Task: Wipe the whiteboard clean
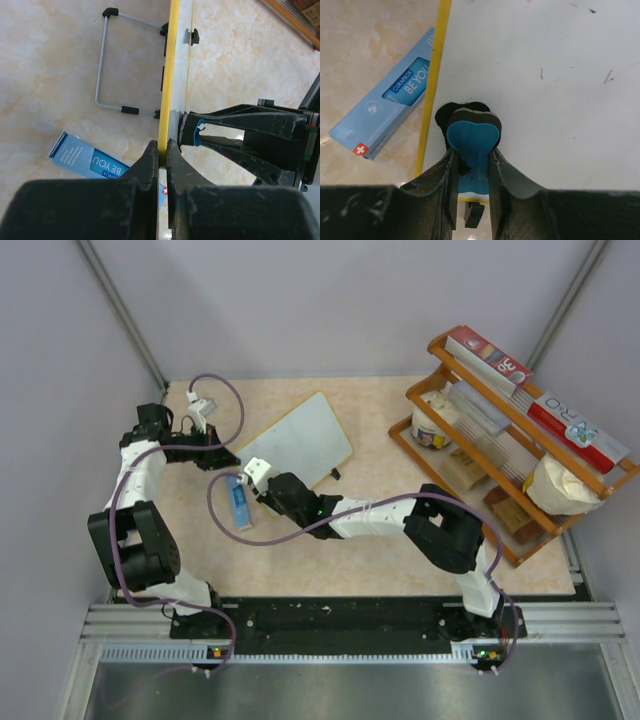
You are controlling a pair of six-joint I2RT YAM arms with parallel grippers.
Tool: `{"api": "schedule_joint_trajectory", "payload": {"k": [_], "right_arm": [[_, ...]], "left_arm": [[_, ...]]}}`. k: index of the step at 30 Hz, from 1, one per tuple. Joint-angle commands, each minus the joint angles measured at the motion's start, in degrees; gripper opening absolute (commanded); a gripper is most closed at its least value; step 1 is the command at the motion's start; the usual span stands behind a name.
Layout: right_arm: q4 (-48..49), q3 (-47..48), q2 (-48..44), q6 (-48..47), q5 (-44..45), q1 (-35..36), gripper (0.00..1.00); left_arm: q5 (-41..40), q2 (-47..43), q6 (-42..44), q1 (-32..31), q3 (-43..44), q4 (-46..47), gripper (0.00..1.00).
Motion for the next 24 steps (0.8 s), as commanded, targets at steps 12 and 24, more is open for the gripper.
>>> {"api": "schedule_joint_trajectory", "payload": {"k": [12,24], "right_arm": [[-2.6,4.6,1.8,-1.1,-1.8,-0.7,0.00],[-5.1,10.2,1.9,-2.8,1.0,-7.9,0.00]], "left_arm": [[-2.1,-1.6,4.9,-1.8,-1.9,-4.1,0.00],[-2.6,-1.6,5.4,-1.7,-2.7,-3.8,0.00]]}}
